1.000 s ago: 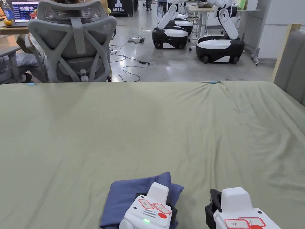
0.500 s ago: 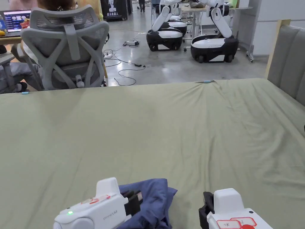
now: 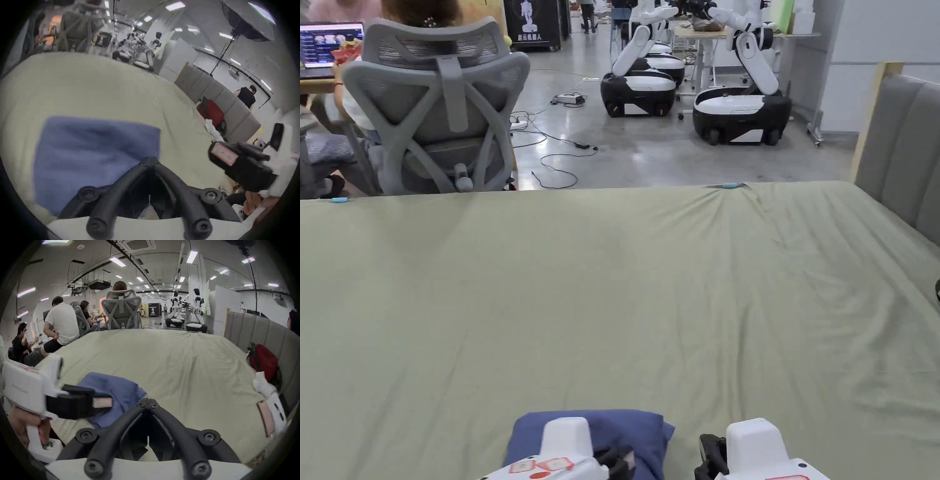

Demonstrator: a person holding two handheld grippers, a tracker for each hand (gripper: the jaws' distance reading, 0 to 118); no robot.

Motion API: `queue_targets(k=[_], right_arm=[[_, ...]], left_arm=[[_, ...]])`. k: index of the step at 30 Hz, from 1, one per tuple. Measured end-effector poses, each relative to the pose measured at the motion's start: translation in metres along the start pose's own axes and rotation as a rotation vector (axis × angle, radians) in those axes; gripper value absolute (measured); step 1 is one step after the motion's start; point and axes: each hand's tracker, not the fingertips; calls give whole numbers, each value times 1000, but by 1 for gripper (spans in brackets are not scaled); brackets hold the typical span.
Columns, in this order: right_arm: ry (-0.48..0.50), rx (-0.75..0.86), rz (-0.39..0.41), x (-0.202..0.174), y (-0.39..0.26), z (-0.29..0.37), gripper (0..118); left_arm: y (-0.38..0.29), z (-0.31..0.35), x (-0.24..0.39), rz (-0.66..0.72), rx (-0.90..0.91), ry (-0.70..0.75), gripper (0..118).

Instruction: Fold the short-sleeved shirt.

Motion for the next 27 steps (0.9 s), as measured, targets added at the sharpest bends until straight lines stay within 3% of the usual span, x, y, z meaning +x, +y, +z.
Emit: queue_targets(k=[3,4,5,6,7,8,9,12,17,19,20,21,24,27], right_arm=[[113,-32,-76,-9,6,-31,0],[140,-40,-93,-11,8,-41,0],[163,-52,-95,-14,8,-51,0],[200,-73,-109,-18,8,-60,0],[240,-91,-129,-19,7,-68,0],[280,-108,-163,-19,3,-78,0],[289,-132,-189,-17,-1,-85,0],[125,-216,-212,-6,-15,-103,0],[132,-204,-265,10,-21,-106,0],[127,-198,-235,5,-19,-106,0],[119,-189,-217,1,-18,-105,0],[100,-178,-192,-3,-17,-103,0],[91,-175,-138,-18,-8,-98,0],[125,-164,-112,-46,8,-96,0]], left_arm=[[8,34,-38,44,48,71,0],[8,43,-51,65,64,88,13],[7,51,-65,91,74,92,37],[6,57,-80,130,78,99,79],[3,60,-93,166,80,112,98],[-1,62,-107,213,81,119,103],[-5,64,-118,257,91,97,97],[-15,55,-149,464,69,-83,94],[-33,-2,-173,676,-5,-330,93],[-38,-31,-173,722,-7,-429,67],[-37,-43,-170,737,-15,-383,44],[-35,-49,-166,709,-25,-296,29],[-20,-39,-157,605,-19,-241,26],[2,2,-150,402,-26,-141,25]])
